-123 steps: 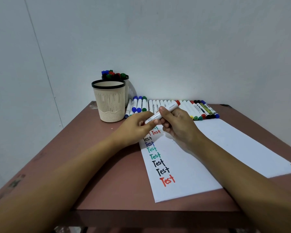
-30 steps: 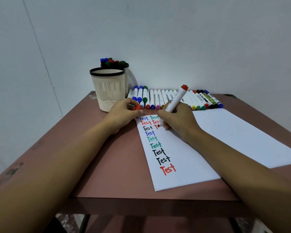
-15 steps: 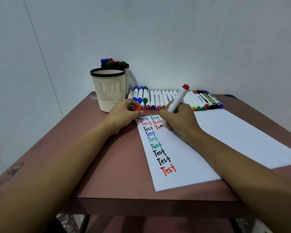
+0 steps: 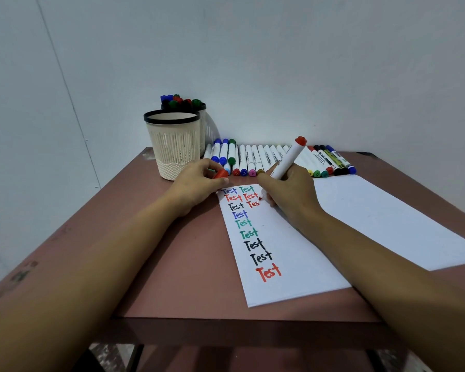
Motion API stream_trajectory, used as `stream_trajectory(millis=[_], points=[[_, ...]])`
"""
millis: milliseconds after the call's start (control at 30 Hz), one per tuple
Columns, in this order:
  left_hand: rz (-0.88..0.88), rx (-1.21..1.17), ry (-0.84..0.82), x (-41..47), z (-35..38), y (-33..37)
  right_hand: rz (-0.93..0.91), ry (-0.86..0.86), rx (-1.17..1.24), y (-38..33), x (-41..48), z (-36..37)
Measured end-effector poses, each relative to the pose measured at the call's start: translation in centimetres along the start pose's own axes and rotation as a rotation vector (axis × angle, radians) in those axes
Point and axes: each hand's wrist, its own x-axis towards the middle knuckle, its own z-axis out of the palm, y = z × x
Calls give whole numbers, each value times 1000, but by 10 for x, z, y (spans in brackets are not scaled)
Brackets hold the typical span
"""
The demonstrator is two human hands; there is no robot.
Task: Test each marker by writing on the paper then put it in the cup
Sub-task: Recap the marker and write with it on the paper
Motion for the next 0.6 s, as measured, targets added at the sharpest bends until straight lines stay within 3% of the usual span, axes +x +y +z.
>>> stream_trajectory(millis=[600], points=[[7,14,-5,-1,1,1,23,-38,58,-1,-2,0]])
